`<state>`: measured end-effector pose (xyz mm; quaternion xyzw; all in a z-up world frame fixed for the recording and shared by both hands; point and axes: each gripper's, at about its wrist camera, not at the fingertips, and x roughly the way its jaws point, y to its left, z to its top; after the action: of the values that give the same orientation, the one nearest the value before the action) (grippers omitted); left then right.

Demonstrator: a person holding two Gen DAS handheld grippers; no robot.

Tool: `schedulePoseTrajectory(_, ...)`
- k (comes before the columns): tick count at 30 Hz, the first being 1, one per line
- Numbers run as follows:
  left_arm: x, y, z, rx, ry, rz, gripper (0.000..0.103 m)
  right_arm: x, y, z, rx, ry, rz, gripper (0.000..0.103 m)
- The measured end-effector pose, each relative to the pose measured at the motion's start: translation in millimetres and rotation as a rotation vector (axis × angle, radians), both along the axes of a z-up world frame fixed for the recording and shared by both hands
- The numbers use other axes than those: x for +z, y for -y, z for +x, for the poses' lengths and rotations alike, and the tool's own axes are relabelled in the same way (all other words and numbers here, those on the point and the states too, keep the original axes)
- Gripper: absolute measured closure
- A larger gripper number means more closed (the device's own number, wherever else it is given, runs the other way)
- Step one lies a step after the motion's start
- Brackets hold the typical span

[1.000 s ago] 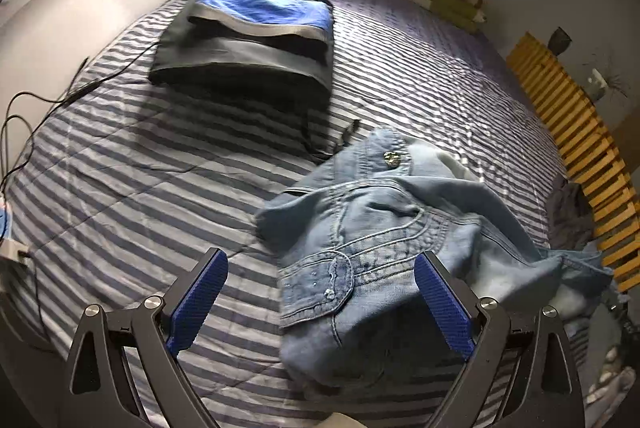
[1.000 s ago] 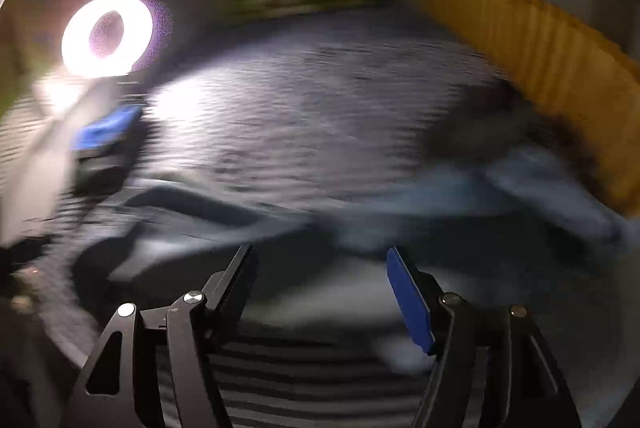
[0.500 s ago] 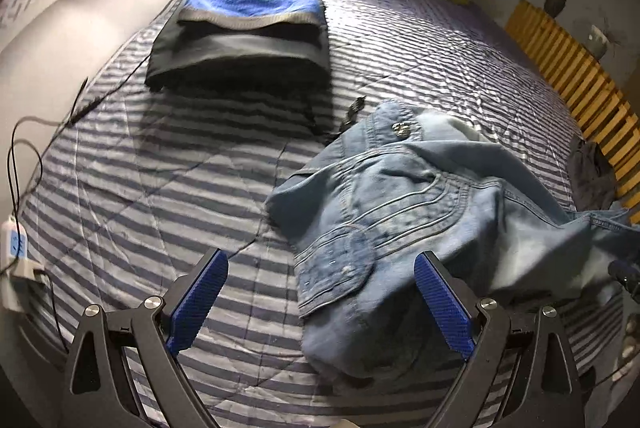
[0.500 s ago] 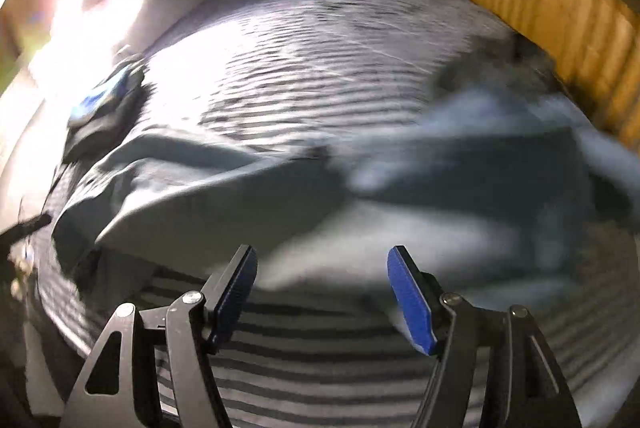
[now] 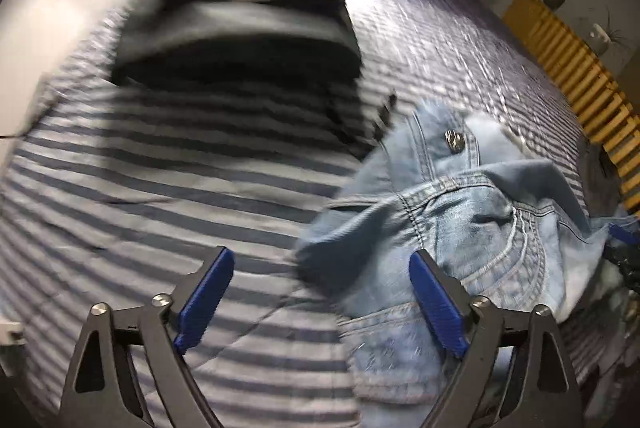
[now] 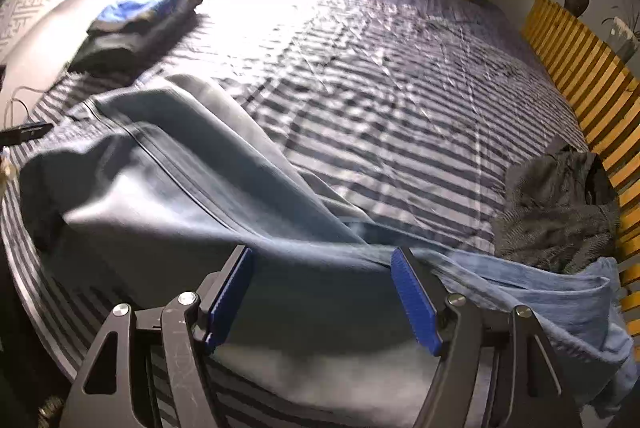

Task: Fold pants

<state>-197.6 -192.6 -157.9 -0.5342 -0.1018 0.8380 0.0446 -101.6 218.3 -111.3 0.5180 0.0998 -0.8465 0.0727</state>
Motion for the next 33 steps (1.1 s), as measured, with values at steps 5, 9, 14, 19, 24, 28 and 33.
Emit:
schedulePoseTrajectory(5,-15.0,-18.0,-21.5,-0.016,0.05,0.118,0.096,-21.1,-30.6,-2.3,-0.037,0.122,-0.006,0.027)
schedulePoseTrajectory(9,-1.3,-27.3,-21.0,-0.018,0.011,0.126,0.103,-39.0,-33.8,2.6,-0.022,0.157,-0.009,0.027)
schedulePoseTrajectory(14,40.0,-18.2,-2.4,-0.027,-0.102,0.041,0.103,-30.2,-31.2,12.1,-0.013,0.173,-0.064,0.103)
schedulePoseTrajectory(19,29.8,2.2,0.2,-0.024,-0.047,0.065,0.056,11.2,-49.0,21.9,-0.077,0.032,-0.056,0.103)
schedulePoseTrajectory(24,-4.2,-4.9,-9.5,-0.085,-0.001,-0.006,0.019,37.6,-68.3,21.9,-0.1,-0.026,-0.078,0.1)
schedulePoseTrajectory(28,-34.1,-3.9,-21.7,-0.046,0.076,0.103,0.074,24.1,-48.2,20.1,-0.016,0.052,-0.072,0.033)
schedulePoseTrajectory(33,-23.2,4.5,-21.9,0.0,0.046,0.13,0.094,-5.8,-15.3,22.5,0.073,0.083,-0.027,0.033)
